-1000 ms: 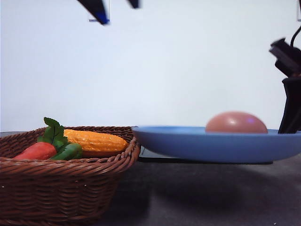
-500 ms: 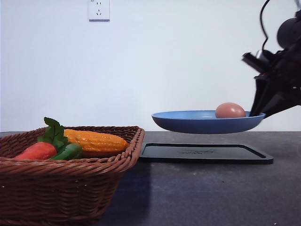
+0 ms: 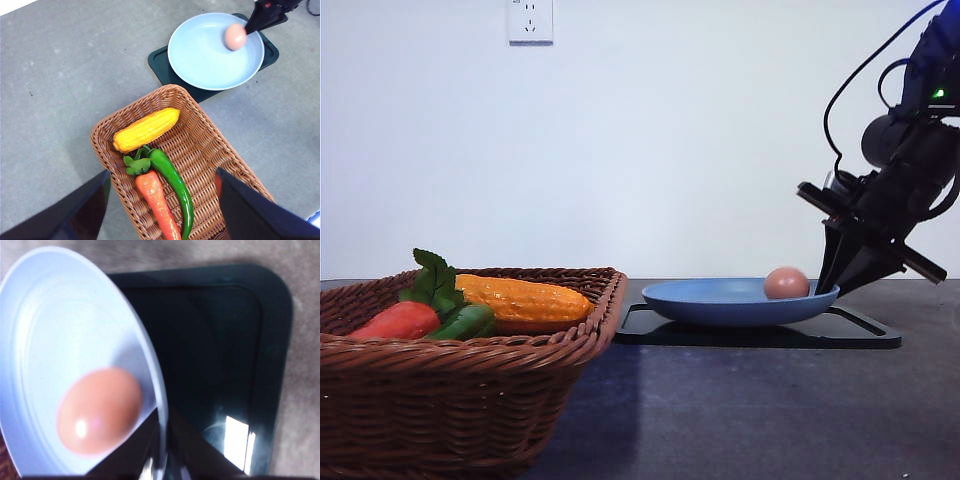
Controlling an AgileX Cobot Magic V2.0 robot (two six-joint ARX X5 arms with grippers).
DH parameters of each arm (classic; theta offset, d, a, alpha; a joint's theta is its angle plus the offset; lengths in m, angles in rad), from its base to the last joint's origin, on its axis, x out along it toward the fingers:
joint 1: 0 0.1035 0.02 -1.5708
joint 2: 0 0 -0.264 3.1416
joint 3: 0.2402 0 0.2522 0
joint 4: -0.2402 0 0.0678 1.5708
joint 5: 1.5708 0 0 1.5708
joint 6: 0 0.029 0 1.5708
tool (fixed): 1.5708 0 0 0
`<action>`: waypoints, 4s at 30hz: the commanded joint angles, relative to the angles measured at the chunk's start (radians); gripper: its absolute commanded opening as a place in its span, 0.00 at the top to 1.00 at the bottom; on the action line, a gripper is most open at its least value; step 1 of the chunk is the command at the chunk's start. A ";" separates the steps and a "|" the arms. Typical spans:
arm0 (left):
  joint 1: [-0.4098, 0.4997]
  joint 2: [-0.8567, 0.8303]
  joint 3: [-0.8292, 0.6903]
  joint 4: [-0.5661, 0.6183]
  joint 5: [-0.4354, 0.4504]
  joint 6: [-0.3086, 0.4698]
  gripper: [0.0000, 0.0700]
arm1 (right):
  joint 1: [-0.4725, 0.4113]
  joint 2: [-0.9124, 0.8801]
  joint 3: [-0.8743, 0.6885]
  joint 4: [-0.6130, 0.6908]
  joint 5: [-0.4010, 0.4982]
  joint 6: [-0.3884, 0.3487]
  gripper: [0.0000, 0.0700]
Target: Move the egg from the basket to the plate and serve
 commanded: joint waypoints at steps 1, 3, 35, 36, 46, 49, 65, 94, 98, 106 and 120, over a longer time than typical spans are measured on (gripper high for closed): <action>-0.005 0.010 0.022 0.009 -0.005 -0.001 0.39 | -0.001 0.020 0.029 0.003 -0.012 -0.006 1.00; -0.005 0.010 0.022 0.009 -0.005 -0.005 0.39 | -0.002 0.020 0.029 0.004 -0.010 -0.010 1.00; 0.066 0.204 0.022 0.168 -0.013 0.132 0.93 | 0.051 -0.259 0.179 -0.440 0.159 -0.181 0.96; 0.081 0.213 0.022 0.186 -0.012 0.137 0.99 | 0.067 -0.283 0.176 -0.450 0.191 -0.187 1.00; 0.253 0.226 0.010 0.237 0.165 0.145 1.00 | 0.302 -0.557 0.042 -0.345 0.509 -0.191 1.00; 0.301 0.199 -0.049 0.295 0.207 0.140 1.00 | 0.376 -0.652 -0.049 -0.242 0.577 -0.191 1.00; 0.316 -0.257 -0.718 0.874 0.217 -0.005 1.00 | 0.524 -1.147 -0.802 0.501 0.715 -0.134 1.00; 0.304 -0.419 -0.896 0.965 0.210 -0.136 1.00 | 0.549 -1.244 -0.997 0.736 0.715 -0.087 1.00; 0.310 -0.536 -0.896 0.927 0.209 -0.072 1.00 | 0.549 -1.244 -0.997 0.736 0.715 -0.087 1.00; 0.478 -0.847 -0.963 0.902 0.209 0.031 1.00 | 0.549 -1.244 -0.997 0.736 0.715 -0.087 1.00; 0.784 -1.066 -1.334 0.916 0.209 0.047 1.00 | 0.549 -1.244 -0.997 0.736 0.715 -0.087 1.00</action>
